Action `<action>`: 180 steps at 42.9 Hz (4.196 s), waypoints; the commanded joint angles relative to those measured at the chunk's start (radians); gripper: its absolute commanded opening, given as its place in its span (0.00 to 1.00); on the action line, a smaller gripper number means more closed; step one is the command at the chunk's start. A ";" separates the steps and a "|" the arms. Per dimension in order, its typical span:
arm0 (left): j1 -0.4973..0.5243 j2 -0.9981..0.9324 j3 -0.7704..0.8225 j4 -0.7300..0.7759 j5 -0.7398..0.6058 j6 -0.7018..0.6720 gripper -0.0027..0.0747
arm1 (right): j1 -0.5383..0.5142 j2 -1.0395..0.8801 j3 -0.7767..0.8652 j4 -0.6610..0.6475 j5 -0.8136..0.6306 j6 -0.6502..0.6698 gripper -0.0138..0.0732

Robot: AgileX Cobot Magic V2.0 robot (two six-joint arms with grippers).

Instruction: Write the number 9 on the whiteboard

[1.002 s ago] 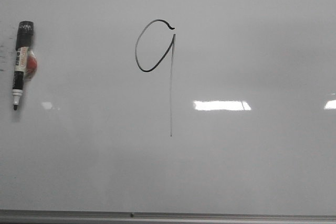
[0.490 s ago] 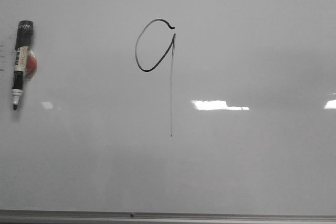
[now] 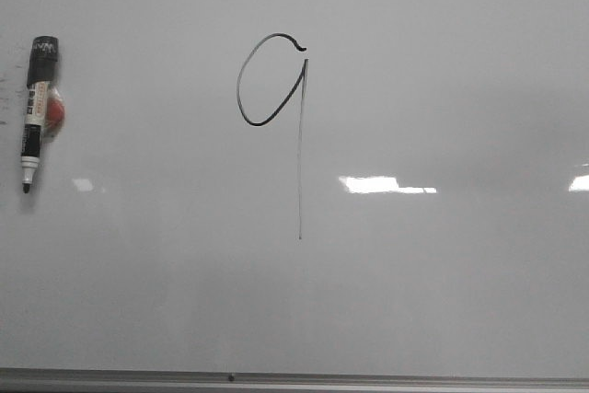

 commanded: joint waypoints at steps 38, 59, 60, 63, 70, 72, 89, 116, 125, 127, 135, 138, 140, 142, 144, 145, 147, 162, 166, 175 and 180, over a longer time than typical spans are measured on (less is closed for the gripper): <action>-0.008 0.007 -0.029 -0.001 -0.074 -0.006 0.01 | -0.006 0.012 -0.027 0.013 -0.039 -0.001 0.04; -0.008 0.007 -0.029 -0.001 -0.074 -0.006 0.01 | -0.006 0.012 -0.027 0.013 -0.039 -0.001 0.04; -0.008 0.007 -0.025 0.000 -0.074 -0.006 0.01 | -0.006 0.012 -0.027 0.013 -0.039 -0.001 0.04; -0.008 0.000 -0.009 0.085 -0.079 -0.049 0.01 | -0.006 0.012 -0.027 0.013 -0.039 -0.001 0.04; 0.012 -0.066 0.067 0.424 -0.092 -0.365 0.01 | -0.006 0.012 -0.027 0.013 -0.034 -0.001 0.04; 0.033 -0.093 0.095 0.439 -0.092 -0.382 0.01 | -0.006 0.012 -0.027 0.013 -0.033 -0.001 0.04; 0.236 -0.360 0.299 0.441 -0.024 -0.384 0.01 | -0.006 0.012 -0.027 0.013 -0.033 -0.001 0.04; 0.248 -0.357 0.299 0.449 0.024 -0.384 0.01 | -0.006 0.012 -0.027 0.013 -0.031 -0.001 0.04; 0.248 -0.357 0.299 0.449 0.024 -0.384 0.01 | -0.006 0.012 -0.027 0.013 -0.031 -0.001 0.04; 0.248 -0.357 0.299 0.449 0.024 -0.384 0.01 | -0.006 0.012 -0.027 0.013 -0.031 -0.001 0.04; 0.248 -0.357 0.299 0.449 0.024 -0.384 0.01 | -0.006 0.012 -0.027 0.013 -0.031 -0.001 0.04; 0.248 -0.357 0.299 0.449 0.024 -0.384 0.01 | -0.006 0.012 -0.027 0.013 -0.031 -0.001 0.04; 0.248 -0.357 0.299 0.449 0.024 -0.384 0.01 | -0.006 0.012 -0.027 0.013 -0.031 -0.001 0.04; 0.248 -0.357 0.299 0.449 0.024 -0.384 0.01 | -0.006 0.012 -0.027 0.013 -0.031 -0.001 0.04; 0.248 -0.357 0.299 0.449 0.024 -0.384 0.01 | -0.006 0.012 -0.027 0.013 -0.031 -0.001 0.04; 0.248 -0.357 0.299 0.449 0.024 -0.384 0.01 | -0.006 0.012 -0.027 0.013 -0.032 -0.001 0.04; 0.248 -0.357 0.299 0.449 0.024 -0.384 0.01 | -0.006 0.012 -0.027 0.013 -0.035 -0.001 0.04; 0.248 -0.357 0.299 0.449 0.024 -0.384 0.01 | -0.070 0.012 0.023 -0.550 -0.065 0.417 0.04; 0.248 -0.357 0.299 0.449 0.024 -0.384 0.01 | -0.130 0.012 0.040 -0.779 -0.065 0.655 0.04; 0.248 -0.357 0.299 0.449 0.024 -0.384 0.01 | -0.274 0.002 0.118 -1.035 -0.066 0.962 0.04; 0.248 -0.357 0.299 0.449 0.024 -0.384 0.01 | -0.304 -0.043 0.181 -1.102 -0.068 1.005 0.04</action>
